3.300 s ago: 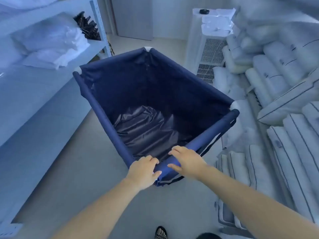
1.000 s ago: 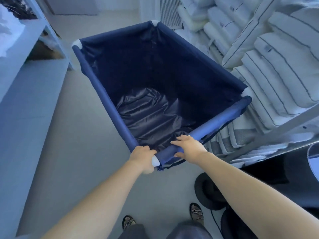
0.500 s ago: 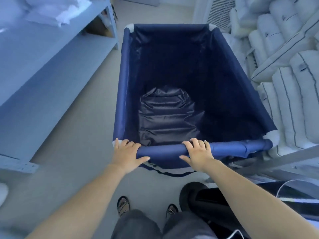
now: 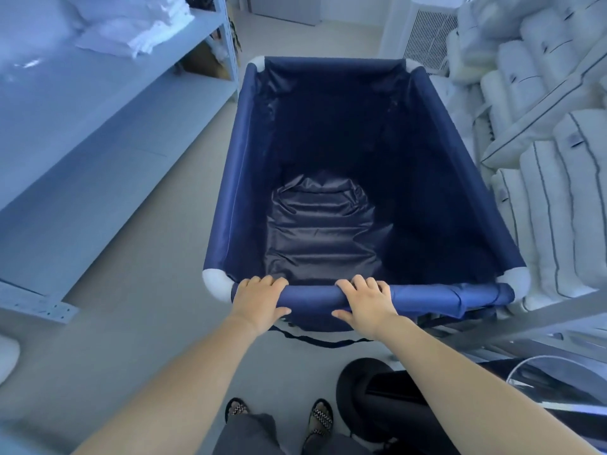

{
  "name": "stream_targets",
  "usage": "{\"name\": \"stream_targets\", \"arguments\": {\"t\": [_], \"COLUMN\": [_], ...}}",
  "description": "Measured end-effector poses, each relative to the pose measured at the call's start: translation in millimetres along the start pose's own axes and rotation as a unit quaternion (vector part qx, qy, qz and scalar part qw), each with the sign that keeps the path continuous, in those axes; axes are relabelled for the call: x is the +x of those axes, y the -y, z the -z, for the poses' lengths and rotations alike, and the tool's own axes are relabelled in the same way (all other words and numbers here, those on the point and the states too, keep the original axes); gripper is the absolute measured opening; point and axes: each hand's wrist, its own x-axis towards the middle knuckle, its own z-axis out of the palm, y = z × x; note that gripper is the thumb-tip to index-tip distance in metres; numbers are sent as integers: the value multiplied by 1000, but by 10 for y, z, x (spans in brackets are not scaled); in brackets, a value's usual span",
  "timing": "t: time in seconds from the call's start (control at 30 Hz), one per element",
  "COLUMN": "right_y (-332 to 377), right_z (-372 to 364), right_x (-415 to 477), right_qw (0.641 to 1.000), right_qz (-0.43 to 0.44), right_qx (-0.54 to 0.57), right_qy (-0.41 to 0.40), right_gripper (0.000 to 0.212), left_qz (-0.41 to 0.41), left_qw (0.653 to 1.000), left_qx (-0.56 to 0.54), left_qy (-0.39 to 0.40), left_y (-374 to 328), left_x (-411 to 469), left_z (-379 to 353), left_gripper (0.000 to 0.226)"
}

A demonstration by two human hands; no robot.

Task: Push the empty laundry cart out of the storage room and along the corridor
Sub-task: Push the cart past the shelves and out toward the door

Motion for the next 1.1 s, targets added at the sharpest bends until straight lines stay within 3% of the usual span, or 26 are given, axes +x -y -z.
{"name": "stream_targets", "arguments": {"t": [0.2,0.47,0.83,1.1], "right_y": [48,114,1085,1662], "right_z": [-47,10,197,235], "right_x": [11,171,835,1122], "right_qw": [1000,998,994,991], "right_qz": [-21,-44,-84,-115], "right_qx": [-9,-38,37,55], "right_qy": [-18,24,60,-39], "right_gripper": [56,57,51,55], "left_qz": [-42,-122,-140,-130], "left_qw": [999,991,983,985], "left_qx": [21,35,83,50], "left_qy": [5,44,84,103], "left_y": [50,246,1377,2030], "left_x": [42,201,511,779], "left_z": [-25,8,308,505], "left_gripper": [35,32,32,31]}}
